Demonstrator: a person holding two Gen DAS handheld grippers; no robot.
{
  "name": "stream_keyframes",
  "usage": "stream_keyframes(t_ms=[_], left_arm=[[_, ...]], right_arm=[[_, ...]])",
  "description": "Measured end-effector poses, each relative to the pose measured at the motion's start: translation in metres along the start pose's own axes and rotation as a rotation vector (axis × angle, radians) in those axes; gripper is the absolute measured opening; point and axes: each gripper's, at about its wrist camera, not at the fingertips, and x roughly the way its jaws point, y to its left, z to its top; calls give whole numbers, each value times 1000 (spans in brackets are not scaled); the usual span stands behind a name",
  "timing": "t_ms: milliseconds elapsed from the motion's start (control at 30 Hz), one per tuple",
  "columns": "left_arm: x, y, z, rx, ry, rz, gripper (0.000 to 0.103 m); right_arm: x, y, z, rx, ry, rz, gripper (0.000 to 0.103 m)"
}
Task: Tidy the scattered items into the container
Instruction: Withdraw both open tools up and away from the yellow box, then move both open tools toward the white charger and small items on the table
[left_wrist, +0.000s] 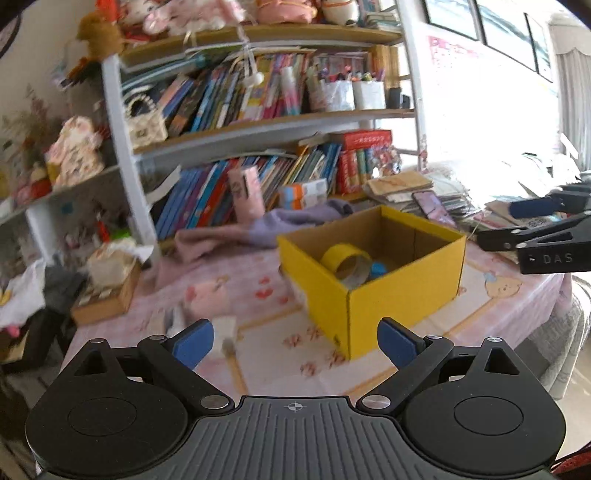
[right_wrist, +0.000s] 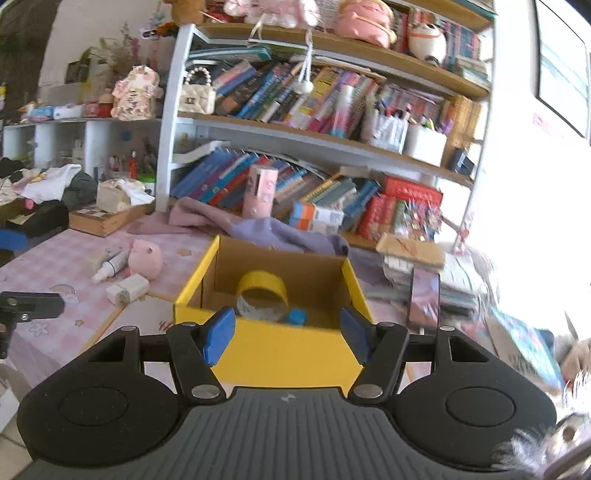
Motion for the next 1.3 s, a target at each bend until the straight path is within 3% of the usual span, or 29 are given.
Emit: stream_keyframes(t_ms=[333, 567, 900, 1300], left_arm=[[-20, 32, -41, -71, 73, 76, 97], [-28, 49, -53, -110, 91, 115, 97], [-36, 60, -67, -124, 108, 135, 97], [-39, 76, -72, -153, 118, 177, 97]], right_arm=[[-7, 45, -32, 101, 109, -36, 61], [-4, 81, -35, 107, 148, 32, 62], [2, 132, -32, 6, 165, 179, 62], [14, 155, -22, -41, 168, 253, 62]])
